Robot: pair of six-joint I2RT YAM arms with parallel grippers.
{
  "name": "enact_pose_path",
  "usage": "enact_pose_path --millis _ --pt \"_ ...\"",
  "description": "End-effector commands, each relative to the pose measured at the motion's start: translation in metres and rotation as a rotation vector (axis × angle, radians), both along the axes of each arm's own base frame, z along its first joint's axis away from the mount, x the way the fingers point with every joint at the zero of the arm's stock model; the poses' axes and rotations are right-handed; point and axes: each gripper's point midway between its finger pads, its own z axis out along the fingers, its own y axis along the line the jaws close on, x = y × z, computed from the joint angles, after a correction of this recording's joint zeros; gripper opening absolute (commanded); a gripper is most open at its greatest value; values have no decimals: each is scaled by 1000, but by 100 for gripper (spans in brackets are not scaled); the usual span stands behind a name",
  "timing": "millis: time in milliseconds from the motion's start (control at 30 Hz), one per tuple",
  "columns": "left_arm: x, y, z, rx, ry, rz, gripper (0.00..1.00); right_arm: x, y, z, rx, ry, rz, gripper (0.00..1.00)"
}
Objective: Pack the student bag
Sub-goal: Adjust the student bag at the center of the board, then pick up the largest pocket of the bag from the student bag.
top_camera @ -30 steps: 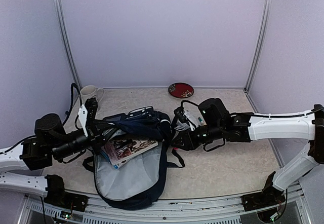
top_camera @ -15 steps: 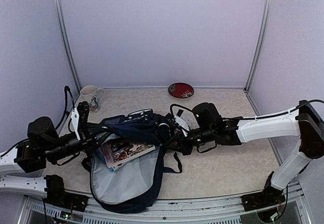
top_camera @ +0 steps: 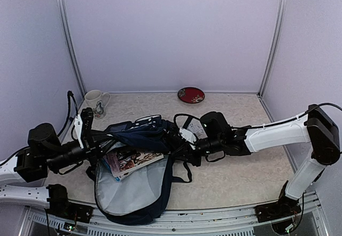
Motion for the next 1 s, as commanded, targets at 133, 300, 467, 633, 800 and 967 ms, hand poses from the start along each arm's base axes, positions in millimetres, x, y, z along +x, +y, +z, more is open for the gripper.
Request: enact_pose_path --millis 133,300,467,633,800,967 --pt "-10 10 49 -159 -84 -22 0 17 6 -7 -7 -113 68 17" --pt "-12 8 49 -152 -85 -37 0 31 10 -13 -22 -138 52 24" --pt "-11 9 51 -147 -95 -33 0 44 3 -13 -31 -155 41 31" --pt "-10 6 51 -137 -100 -34 0 49 3 -18 -43 -152 49 37" --pt "-8 1 51 -124 -104 -37 0 44 8 -27 -27 -109 71 38" --pt "-5 -1 51 -104 -106 -25 0 23 11 -18 22 -96 140 33"
